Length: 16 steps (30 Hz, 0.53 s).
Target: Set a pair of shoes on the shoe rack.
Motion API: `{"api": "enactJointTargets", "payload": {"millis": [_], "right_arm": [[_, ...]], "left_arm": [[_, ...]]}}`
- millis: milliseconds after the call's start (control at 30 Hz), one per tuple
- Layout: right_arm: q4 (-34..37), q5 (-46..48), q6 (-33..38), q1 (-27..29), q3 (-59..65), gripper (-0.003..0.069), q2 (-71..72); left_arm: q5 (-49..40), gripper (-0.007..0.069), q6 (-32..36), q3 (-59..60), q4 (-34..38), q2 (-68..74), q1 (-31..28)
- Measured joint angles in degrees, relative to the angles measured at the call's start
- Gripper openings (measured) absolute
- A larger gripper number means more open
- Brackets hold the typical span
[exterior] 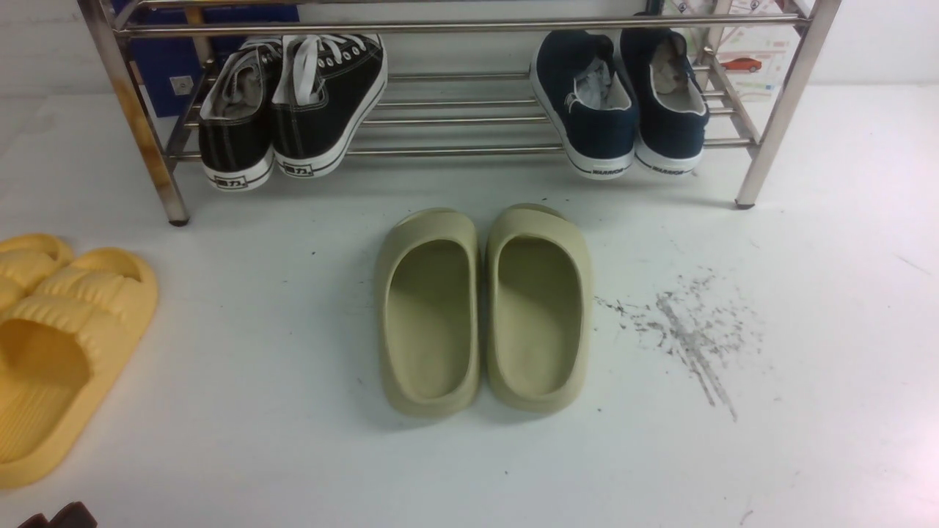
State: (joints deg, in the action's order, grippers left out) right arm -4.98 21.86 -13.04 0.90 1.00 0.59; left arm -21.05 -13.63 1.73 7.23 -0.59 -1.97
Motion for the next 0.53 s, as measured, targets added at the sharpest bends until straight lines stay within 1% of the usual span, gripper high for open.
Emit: {"api": "enactJointTargets", "payload": {"millis": [533], "right_arm": [[0.00,0.00,0.00,0.00,0.00,0.0076,0.00]], "left_arm": [[0.00,0.0239,0.00,0.00,0.00,0.00,0.00]]}}
